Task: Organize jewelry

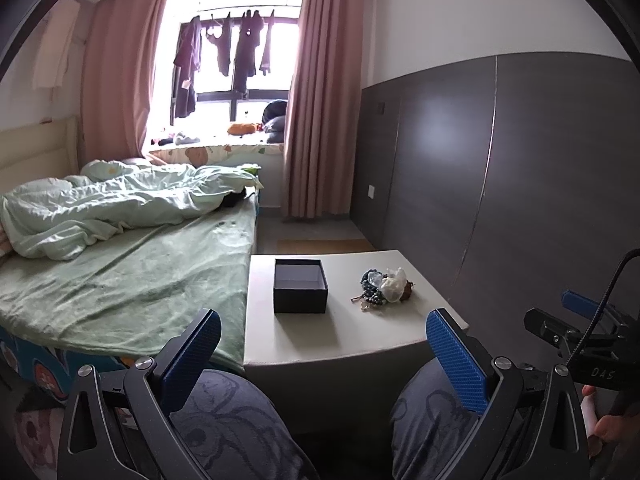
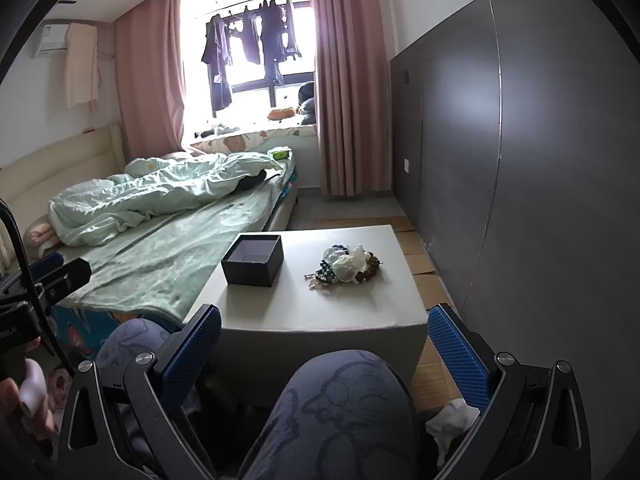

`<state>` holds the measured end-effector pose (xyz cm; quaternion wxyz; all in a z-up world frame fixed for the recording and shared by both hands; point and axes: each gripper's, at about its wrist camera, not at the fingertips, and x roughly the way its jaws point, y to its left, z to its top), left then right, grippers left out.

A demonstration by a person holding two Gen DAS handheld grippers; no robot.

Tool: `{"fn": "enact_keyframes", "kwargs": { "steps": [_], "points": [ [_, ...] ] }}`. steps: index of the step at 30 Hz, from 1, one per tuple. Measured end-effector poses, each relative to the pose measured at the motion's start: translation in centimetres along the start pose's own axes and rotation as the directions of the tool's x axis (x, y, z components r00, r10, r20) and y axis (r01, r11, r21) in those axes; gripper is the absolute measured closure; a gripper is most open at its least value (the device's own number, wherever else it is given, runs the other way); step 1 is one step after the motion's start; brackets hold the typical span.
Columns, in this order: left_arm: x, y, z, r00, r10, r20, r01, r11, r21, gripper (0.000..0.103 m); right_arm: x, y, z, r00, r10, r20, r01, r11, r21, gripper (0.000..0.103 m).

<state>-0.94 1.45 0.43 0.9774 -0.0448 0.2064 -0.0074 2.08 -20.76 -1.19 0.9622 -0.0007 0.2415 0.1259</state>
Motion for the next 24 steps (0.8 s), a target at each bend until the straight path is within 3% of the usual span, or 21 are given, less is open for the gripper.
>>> {"fn": "enact_keyframes", "kwargs": {
  "steps": [24],
  "points": [
    [-0.16, -0.08, -0.15, 1.0, -0.013, 0.009, 0.013, 1.0, 0.001, 0.0, 0.02, -0.03, 0.05, 1.0, -0.011, 0.003, 0.011, 1.0, 0.002, 0.0]
  ]
}}
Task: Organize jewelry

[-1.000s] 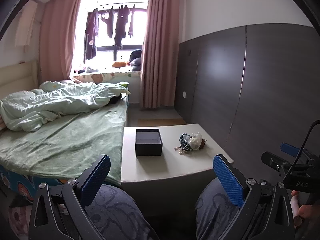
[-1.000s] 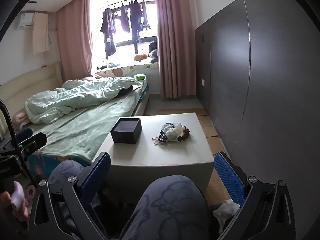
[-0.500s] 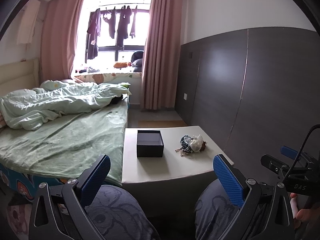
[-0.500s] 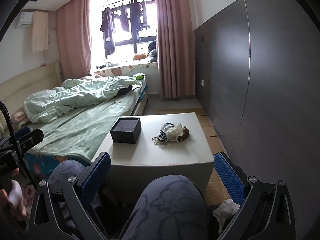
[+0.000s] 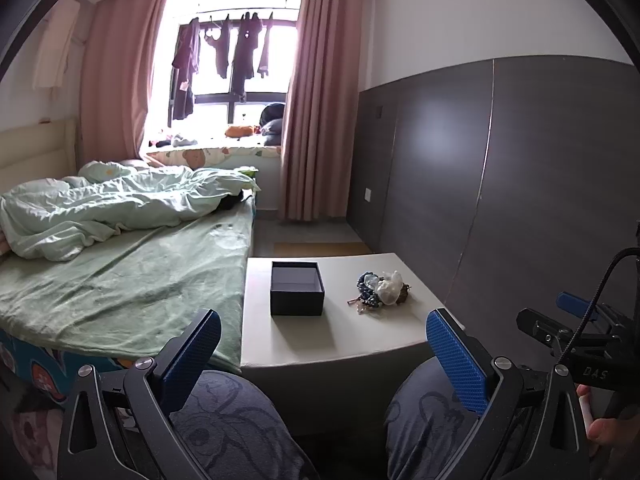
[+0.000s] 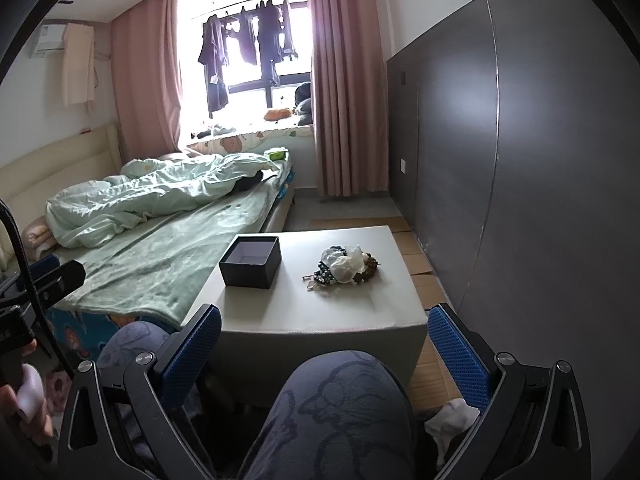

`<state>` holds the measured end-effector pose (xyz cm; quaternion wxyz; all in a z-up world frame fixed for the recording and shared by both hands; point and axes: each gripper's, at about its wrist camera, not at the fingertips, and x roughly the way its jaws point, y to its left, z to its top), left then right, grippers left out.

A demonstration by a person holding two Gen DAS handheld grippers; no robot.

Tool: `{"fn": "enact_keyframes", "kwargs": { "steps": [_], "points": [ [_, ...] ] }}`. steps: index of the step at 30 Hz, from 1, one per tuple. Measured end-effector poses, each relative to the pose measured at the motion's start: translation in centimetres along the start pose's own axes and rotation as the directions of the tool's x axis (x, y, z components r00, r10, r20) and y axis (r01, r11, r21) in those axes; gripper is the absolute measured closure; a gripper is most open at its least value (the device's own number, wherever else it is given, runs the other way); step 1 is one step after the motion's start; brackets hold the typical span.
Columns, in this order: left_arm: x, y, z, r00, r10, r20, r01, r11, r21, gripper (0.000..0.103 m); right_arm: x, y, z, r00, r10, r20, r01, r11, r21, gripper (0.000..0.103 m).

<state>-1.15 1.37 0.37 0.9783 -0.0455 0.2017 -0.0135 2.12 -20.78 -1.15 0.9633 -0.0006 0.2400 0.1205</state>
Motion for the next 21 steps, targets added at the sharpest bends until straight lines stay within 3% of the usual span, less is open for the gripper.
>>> {"fn": "enact_keyframes", "kwargs": {
  "steps": [21],
  "points": [
    [0.38, -0.29, 0.01, 1.0, -0.003, 0.003, 0.003, 1.0, -0.005, 0.0, -0.31, -0.22, -0.11, 1.0, -0.012, 0.022, 0.012, 1.0, 0.008, 0.0]
  ]
}}
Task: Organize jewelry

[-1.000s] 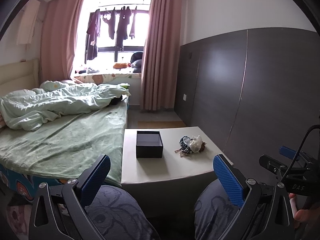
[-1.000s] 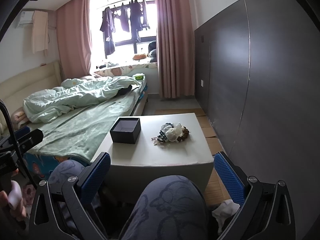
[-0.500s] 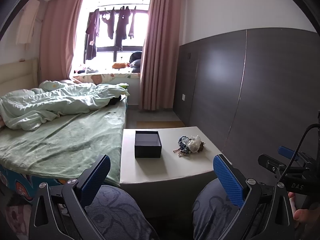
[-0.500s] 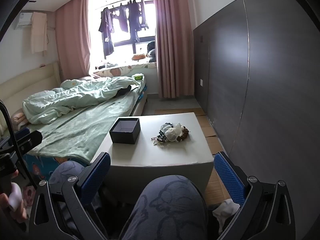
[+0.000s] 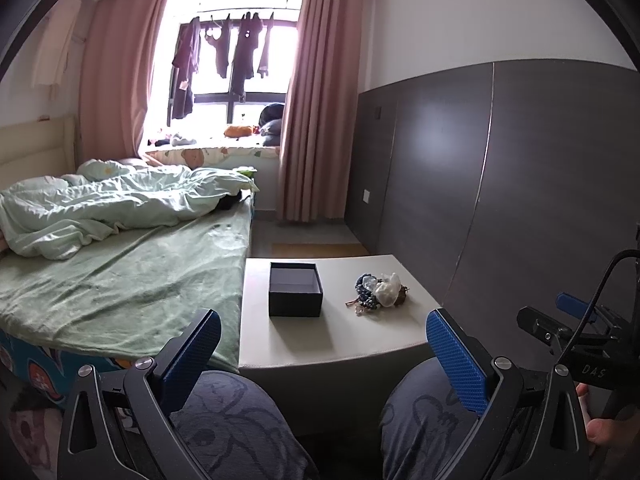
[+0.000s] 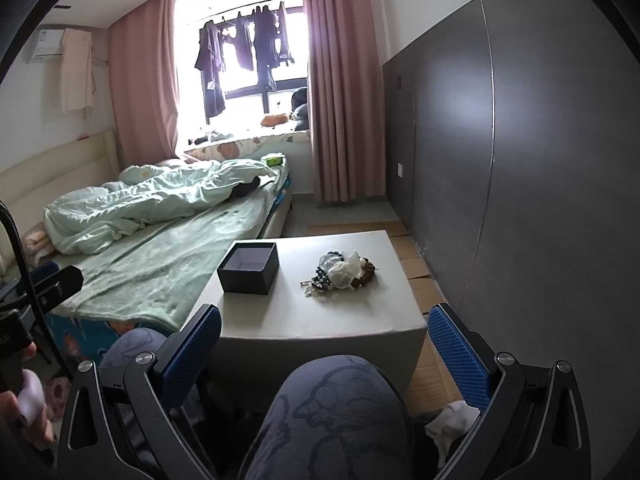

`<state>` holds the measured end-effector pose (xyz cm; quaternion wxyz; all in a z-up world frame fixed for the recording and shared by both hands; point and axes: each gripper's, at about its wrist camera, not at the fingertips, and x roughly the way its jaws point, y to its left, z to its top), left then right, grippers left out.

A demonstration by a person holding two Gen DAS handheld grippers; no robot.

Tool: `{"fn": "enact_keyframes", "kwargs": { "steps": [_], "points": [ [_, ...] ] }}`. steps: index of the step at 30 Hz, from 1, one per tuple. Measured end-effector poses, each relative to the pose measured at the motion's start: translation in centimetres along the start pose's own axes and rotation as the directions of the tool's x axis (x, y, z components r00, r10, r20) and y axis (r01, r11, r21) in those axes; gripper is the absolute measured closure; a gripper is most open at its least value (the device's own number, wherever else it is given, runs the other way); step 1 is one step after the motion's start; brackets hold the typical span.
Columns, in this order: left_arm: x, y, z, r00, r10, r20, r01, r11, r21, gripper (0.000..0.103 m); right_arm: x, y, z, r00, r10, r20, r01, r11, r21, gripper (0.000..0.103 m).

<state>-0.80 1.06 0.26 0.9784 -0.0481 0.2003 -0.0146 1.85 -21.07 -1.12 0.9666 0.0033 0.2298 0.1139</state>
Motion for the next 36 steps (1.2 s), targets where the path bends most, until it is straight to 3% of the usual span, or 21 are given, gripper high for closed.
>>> {"fn": "enact_keyframes", "kwargs": {
  "steps": [16, 36],
  "points": [
    [1.6, 0.9, 0.6, 1.0, -0.029, -0.01, 0.029, 0.999, -0.027, 0.0, 1.1, -0.1, 0.3, 1.0, -0.022, -0.009, 0.022, 1.0, 0.011, 0.0],
    [12.0, 0.0, 2.0, 0.984, -0.095, -0.153, 0.096, 0.995, -0.007, 0.0, 8.7, -2.8, 1.4, 0.996, -0.046, -0.078, 0.054, 0.993, 0.101, 0.0]
  ]
}}
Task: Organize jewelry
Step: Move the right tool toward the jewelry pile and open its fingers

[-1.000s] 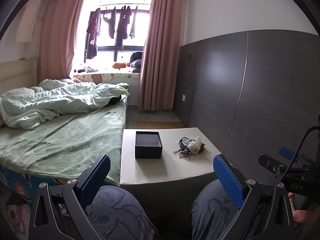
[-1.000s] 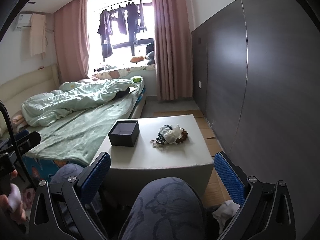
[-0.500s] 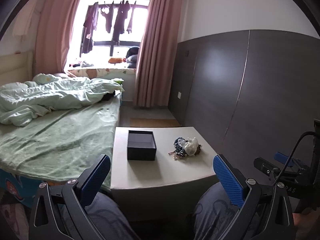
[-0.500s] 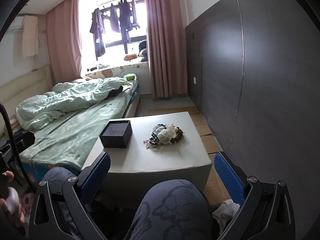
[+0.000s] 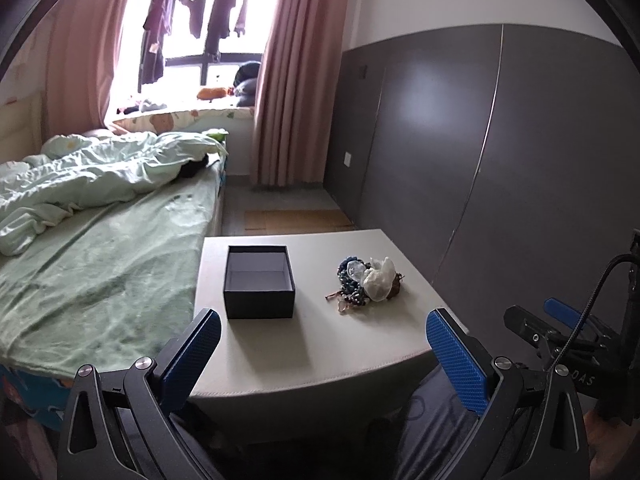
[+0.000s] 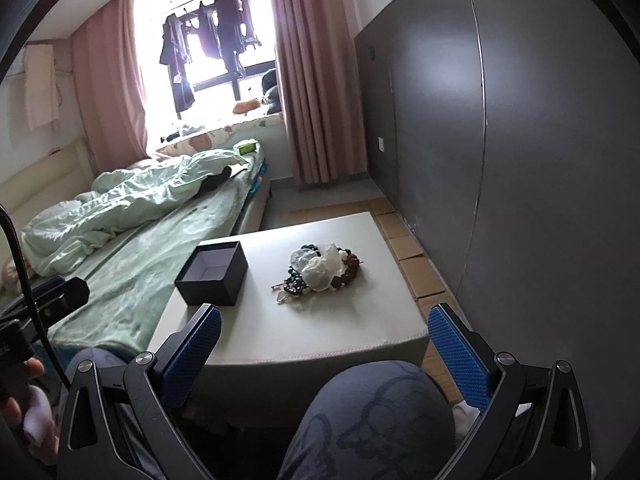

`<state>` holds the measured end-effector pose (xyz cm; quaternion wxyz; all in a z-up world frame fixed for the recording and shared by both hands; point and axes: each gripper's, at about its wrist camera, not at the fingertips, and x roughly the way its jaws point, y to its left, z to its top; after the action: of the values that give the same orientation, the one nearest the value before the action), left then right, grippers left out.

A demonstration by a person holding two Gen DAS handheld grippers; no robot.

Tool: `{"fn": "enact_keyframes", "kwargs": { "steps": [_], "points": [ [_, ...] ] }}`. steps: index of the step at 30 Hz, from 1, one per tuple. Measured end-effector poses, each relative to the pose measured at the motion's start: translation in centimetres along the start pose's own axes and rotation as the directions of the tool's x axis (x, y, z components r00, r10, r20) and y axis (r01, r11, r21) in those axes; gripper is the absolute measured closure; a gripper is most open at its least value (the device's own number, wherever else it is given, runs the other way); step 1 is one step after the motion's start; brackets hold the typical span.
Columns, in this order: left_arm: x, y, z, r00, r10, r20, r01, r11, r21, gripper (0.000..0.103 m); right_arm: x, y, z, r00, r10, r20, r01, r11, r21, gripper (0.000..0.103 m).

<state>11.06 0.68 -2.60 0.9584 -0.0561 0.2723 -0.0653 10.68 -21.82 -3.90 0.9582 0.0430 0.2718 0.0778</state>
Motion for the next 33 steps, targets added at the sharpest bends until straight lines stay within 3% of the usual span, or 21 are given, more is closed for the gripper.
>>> {"fn": "enact_keyframes", "kwargs": {
  "steps": [11, 20, 23, 26, 28, 33],
  "points": [
    [6.7, -0.1, 0.2, 0.995, -0.03, -0.09, 0.031, 0.999, 0.013, 0.001, 5.3, -1.1, 0.2, 0.999, 0.003, -0.041, -0.002, 1.0, 0.02, 0.0],
    [13.0, -0.8, -0.2, 0.977, -0.082, -0.195, 0.085, 0.996, 0.006, 0.017, 9.9, -4.0, -0.2, 0.995, 0.006, -0.097, -0.003, 1.0, 0.031, 0.0],
    [15.0, -0.9, -0.2, 0.968, -0.095, -0.232, 0.095, 0.995, -0.009, 0.029, 11.5, -5.5, -0.4, 0.992, -0.011, -0.129, 0.016, 0.999, 0.039, 0.0],
    [16.9, -1.1, -0.3, 0.96, -0.092, -0.263, 0.091, 0.996, -0.015, 0.036, 13.4, -7.1, -0.8, 0.984, -0.015, -0.176, 0.027, 0.997, 0.067, 0.009],
    [18.0, -1.3, -0.3, 0.956, -0.098, -0.277, 0.098, 0.995, -0.015, 0.039, 14.6, -8.2, -1.1, 0.978, 0.016, -0.21, 0.008, 0.994, 0.111, 0.016],
    [20.7, -2.0, -0.1, 0.942, -0.125, -0.311, 0.123, 0.992, -0.024, 0.043, 16.3, -9.5, -1.3, 0.97, 0.11, -0.215, -0.069, 0.979, 0.191, 0.017]
  ]
}}
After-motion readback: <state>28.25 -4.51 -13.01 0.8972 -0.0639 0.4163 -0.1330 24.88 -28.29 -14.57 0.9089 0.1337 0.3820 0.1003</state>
